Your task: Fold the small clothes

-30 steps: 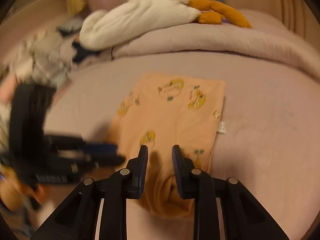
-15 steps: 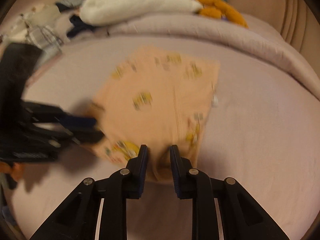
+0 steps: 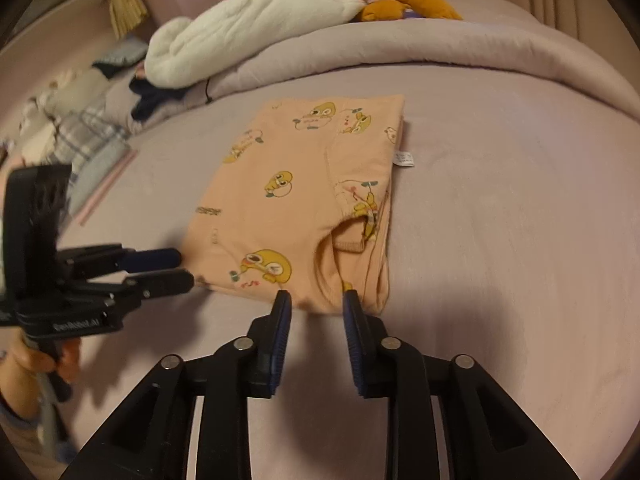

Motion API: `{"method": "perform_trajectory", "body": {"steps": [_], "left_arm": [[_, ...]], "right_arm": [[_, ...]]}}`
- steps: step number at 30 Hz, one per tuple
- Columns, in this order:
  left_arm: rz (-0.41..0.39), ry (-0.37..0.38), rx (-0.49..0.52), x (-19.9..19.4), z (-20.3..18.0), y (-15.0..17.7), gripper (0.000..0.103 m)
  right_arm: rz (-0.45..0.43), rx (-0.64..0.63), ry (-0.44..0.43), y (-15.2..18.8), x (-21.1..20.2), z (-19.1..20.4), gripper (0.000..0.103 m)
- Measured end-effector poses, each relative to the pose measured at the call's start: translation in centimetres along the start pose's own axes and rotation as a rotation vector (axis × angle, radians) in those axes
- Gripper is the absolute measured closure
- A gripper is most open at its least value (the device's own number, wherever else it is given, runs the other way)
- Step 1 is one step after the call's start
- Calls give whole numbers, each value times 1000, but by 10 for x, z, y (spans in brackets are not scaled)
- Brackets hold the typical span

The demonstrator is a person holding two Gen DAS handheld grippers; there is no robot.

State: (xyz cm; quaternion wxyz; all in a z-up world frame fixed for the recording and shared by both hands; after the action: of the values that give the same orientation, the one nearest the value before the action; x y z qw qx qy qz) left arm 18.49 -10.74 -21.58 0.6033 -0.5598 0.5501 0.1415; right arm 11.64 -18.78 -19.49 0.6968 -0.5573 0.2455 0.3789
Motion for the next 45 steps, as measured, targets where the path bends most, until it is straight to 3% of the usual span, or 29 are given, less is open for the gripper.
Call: {"method": "perform_trajectory", "body": {"steps": [1,7,11,15,29,39,45], "left_arm": [[-10,-18,-2,-3,2,1,42],[-25,-29,-50,-13,7,6,37],[-54,-45,-64,-25,10,7,25],[-72,-58,-69,-35,11,9,24],[-172,-80,-85,-64,9,0,2],[-169,-26,-161,-65,13,-6,1],[-154,-58,-164,-59,17,-9,1]], "right_arm": [[-5,15,-8,1,-3,-1,71],[-24,101,-50,5,-12,-2,53],[-39,146,-69,6,-20,-6,38],[-45,187,-88,7,-24,-7,36],[-73,220,-132,1,-38,2,15],[-87,248,-123,-5,-40,-5,10],[-89,252,-121,-9,-37,-10,10]]}}
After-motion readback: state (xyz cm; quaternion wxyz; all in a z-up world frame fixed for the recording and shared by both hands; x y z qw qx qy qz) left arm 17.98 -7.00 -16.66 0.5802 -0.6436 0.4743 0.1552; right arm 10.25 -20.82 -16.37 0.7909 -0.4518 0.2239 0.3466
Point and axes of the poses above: each gripper's, at about its wrist camera, not at the fingertips, and x roughly the way its jaws point, z to its left, y to its underside, the point moved 10 cm from there along x, roughly the way its jaws point, and after that the axes turned 2 degrees about y, right-handed, at the moved point
